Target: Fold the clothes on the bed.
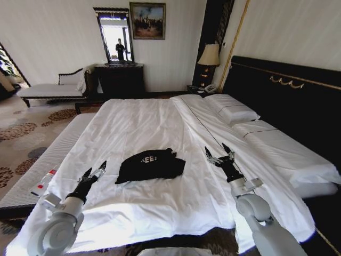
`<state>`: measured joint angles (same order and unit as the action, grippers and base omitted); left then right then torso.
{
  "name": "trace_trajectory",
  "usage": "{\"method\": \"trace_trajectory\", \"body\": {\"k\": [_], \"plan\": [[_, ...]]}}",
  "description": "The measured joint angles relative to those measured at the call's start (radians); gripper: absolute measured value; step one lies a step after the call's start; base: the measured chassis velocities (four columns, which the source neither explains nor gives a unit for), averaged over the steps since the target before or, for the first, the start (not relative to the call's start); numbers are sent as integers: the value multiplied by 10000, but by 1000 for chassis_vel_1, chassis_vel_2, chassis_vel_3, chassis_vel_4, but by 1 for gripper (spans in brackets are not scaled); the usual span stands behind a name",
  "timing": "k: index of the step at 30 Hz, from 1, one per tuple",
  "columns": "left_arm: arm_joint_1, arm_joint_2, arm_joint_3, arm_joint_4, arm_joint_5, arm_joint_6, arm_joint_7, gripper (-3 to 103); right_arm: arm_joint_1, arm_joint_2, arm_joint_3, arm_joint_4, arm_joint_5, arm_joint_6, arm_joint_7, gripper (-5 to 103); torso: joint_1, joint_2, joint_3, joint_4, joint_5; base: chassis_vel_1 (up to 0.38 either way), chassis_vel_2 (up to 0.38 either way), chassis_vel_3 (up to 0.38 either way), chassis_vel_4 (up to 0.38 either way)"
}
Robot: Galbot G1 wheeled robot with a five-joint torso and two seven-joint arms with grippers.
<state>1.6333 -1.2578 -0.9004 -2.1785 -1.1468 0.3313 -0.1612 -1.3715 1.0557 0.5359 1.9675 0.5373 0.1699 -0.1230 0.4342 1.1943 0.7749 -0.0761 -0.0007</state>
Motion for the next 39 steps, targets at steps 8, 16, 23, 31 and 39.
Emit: {"method": "trace_trajectory", "body": {"k": [8, 16, 23, 31, 39], "plan": [[-1094, -655, 828, 1575, -635, 114, -318, 100, 153, 77, -313, -534, -151, 142, 5, 100, 0, 0, -1, -10, 0, 0, 0, 0, 0], [-1638, -1133, 1500, 2197, -168, -372, 252, 99, 179, 133, -438, -608, -259, 161, 74, 100, 0, 0, -1, -10, 0, 0, 0, 0, 0], [-2319, -1021, 2058, 3022, 191, -586, 416, 99, 166, 138, -448, -746, -316, 228, 99, 100, 0, 0, -1, -10, 1, 0, 0, 0, 0], [-3315, -955, 2629, 4104, 289, -652, 497, 98, 325, 113, -490, -955, -341, 261, 255, 100, 0, 0, -1, -9, 1, 0, 0, 0, 0], [-4014, -1043, 3100, 4736, 417, -680, 504, 78, 386, 5, -380, -1027, -279, 247, 306, 100, 0, 0, -1, -10, 1, 0, 0, 0, 0]]}}
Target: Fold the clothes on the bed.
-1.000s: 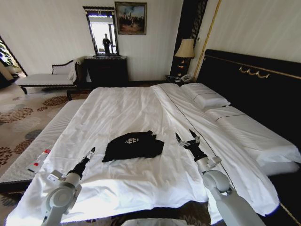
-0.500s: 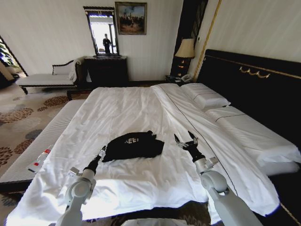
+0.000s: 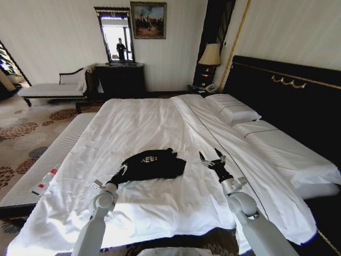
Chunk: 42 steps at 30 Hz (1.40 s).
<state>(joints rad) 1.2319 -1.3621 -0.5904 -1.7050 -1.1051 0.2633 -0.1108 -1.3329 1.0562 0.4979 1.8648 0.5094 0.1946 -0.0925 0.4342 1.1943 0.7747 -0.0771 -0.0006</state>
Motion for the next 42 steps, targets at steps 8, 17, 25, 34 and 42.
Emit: {"method": "trace_trajectory", "body": {"k": [8, 17, 25, 34, 42], "plan": [[-117, -50, 184, 139, 189, 0, -43, 51, 20, -29, 66, -30, 34, -13, 3, 100, 0, -1, 0, 1, 0, 0, 0, 0, 0], [55, 5, 97, 116, 272, -10, -58, 19, 101, 45, 16, -78, 29, -4, 2, 100, -1, 0, 0, 1, -2, 0, 0, 0, 0], [450, 356, -283, -277, 267, -49, -73, 0, 281, 68, -212, -266, 66, -2, 76, 100, -1, 0, -1, 1, -2, 0, 0, 0, 0], [787, 957, -838, -793, 242, -55, -19, 0, 1213, -459, -1227, -767, 1393, -101, 34, 100, -1, 0, 0, 0, -3, 0, 0, 0, 0], [1182, 1536, -1318, -1374, 310, -57, 128, 0, 3807, -792, -3761, -2777, 3908, -1266, -319, 100, 0, 0, 0, 1, -4, 0, 0, 0, 0]]}}
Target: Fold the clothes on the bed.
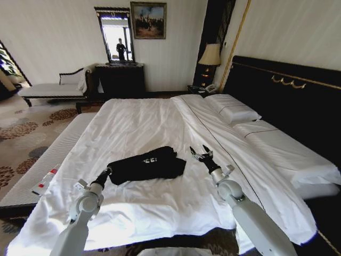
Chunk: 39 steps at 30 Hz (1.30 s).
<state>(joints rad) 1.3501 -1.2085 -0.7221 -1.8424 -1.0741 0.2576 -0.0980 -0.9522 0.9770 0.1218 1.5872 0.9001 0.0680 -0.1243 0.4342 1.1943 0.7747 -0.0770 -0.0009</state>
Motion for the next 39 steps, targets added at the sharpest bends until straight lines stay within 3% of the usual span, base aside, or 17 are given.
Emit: {"method": "trace_trajectory", "body": {"k": [5, 12, 19, 26, 31, 39], "plan": [[104, 164, -292, -67, -84, -14, 14, 0, 1176, 80, -1260, -983, 261, -279, -168, 100, 0, 0, 0, 0, 1, 0, 0, 0, 0], [306, 190, -584, -130, -102, -46, 100, 0, 3284, 952, -3045, -2703, -592, -383, -152, 100, 1, 0, 1, 1, 0, 0, 0, 0, 0], [800, 5, -937, -282, 33, -158, 205, 0, 3877, 1581, -3579, -3203, -779, -823, 533, 100, 0, 0, 0, 6, 4, 0, 0, 0, 0], [1327, -431, -992, -355, 445, -330, 430, 0, 4089, 1604, -3734, -3472, -999, -899, 684, 100, 0, 2, -1, -1, 1, 0, 0, 0, 0], [1528, -652, -1267, -347, 523, -414, 463, 0, 4663, 1576, -4430, -3999, -1185, -1211, 941, 100, 0, 2, -1, -2, 3, 0, 0, 0, 0], [1702, -503, -1591, -433, 509, -460, 458, 0, 6052, 1805, -5631, -4914, -1136, -1804, 654, 100, 1, 1, 0, 1, 5, 0, 0, 0, 0]]}}
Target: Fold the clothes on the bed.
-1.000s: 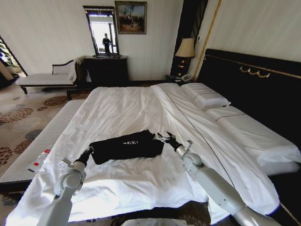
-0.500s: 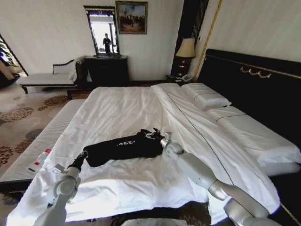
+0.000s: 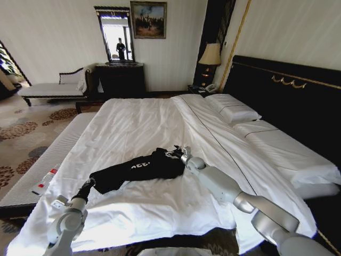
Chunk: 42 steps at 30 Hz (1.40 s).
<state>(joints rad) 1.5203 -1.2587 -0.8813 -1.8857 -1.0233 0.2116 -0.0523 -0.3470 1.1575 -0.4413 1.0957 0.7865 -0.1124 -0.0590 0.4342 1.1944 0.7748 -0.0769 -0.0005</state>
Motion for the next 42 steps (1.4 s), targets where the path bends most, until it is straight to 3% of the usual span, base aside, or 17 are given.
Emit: {"method": "trace_trajectory", "body": {"k": [9, 21, 30, 31, 33, 37, 39, 42], "plan": [[168, -8, -141, -158, 242, -10, 147, 0, 812, 672, -146, -712, -158, -799, -334, 100, 0, 0, -1, -2, -3, 0, 0, 0, 0], [692, -164, -685, -92, 443, -145, 248, 0, 942, 1509, -165, -1721, -595, -1247, -918, 102, -2, 0, -1, -1, -3, 0, 0, 0, 0], [741, -287, -745, -136, 484, -158, 249, 0, 849, 1464, -51, -1628, 57, -2051, -1607, 78, -1, -1, -1, 0, -1, 0, 0, 0, 0], [744, -290, -761, -107, 499, -161, 239, 0, 742, 1347, -3, -1470, 147, -2144, -1890, 67, -1, 0, -1, 0, -1, 0, 0, 0, 0], [744, -290, -763, -91, 509, -161, 232, 0, 669, 1268, 27, -1387, 123, -2163, -2133, 67, -1, 0, -1, -1, -2, 0, 0, 0, 0], [707, -294, -729, -40, 616, -161, 182, 0, 368, 1010, 242, -1208, -363, -2143, -3090, 45, -1, 0, -1, -2, -1, 0, 0, 0, 0], [690, -296, -706, -31, 651, -162, 173, 0, 302, 958, 292, -1158, -433, -2123, -3217, 45, -1, -1, -1, -2, 0, 0, 0, 0, 0], [615, -299, -639, 2, 746, -158, 123, 0, 101, 748, 412, -924, -518, -1980, -3419, 29, -1, 0, -1, -1, -1, 0, 0, 0, 0]]}}
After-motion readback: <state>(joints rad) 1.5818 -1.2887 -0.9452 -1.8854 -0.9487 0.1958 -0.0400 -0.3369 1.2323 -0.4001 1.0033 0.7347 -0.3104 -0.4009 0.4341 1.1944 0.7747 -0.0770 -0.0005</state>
